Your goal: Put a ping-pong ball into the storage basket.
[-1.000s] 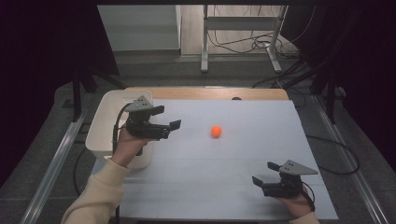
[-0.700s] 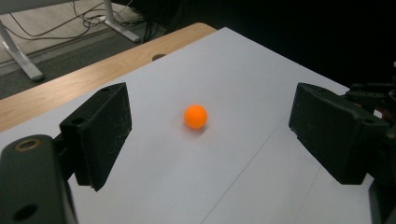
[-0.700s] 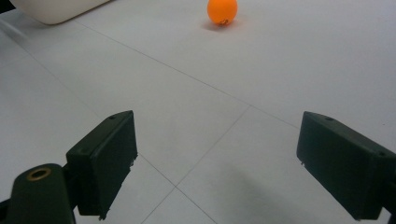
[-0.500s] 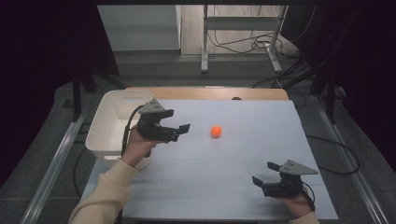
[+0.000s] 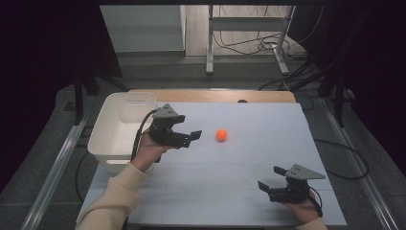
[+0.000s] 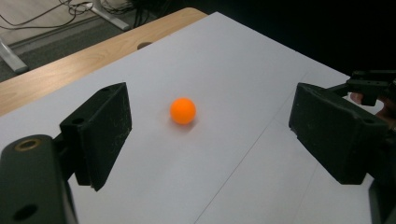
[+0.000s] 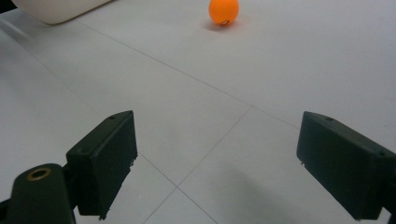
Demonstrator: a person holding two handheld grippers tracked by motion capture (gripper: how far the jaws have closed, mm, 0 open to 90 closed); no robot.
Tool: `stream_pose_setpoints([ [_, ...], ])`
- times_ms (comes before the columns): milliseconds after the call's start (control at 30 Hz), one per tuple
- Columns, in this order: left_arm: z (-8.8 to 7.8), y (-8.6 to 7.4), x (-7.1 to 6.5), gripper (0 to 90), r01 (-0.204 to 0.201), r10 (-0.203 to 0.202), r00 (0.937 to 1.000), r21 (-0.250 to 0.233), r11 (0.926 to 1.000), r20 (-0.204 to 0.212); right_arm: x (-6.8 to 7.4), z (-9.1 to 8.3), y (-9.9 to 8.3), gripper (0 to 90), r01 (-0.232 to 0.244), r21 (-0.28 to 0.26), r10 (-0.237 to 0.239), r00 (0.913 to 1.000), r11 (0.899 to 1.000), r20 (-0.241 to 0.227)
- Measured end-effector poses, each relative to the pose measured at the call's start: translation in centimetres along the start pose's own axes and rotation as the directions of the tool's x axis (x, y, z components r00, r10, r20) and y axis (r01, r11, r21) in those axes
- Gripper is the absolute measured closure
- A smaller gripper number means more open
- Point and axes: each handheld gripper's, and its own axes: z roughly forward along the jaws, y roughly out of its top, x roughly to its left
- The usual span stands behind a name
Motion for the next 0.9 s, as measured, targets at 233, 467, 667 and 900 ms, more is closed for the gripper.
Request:
stream_pose_setpoints([
  [233, 1.0, -0.1, -0.3, 14.0, -0.001, 0.001, 0.9999, 0.019, 0.9998, 0.012, 0.0, 0.0, 0.0, 12.7, 0.000, 0.000, 0.000, 1.0000, 1.000, -0.002],
  [467, 2.3, -0.4, -0.6, 13.9, -0.003, 0.003, 0.9998, 0.048, 0.9988, 0.019, 0.0, 0.0, 0.0, 12.7, 0.000, 0.000, 0.000, 1.0000, 1.000, -0.003],
  [667, 3.2, -0.7, -0.6, 13.8, 0.003, -0.005, 0.9997, 0.065, 0.9979, 0.024, 0.0, 0.0, 0.0, 12.7, 0.000, -0.001, 0.000, 1.0000, 1.000, -0.003],
  [900, 4.2, -1.0, -0.6, 13.8, 0.004, -0.006, 0.9995, 0.088, 0.9961, 0.031, 0.0, 0.0, 0.0, 12.7, 0.001, -0.001, -0.001, 1.0000, 1.000, -0.005],
])
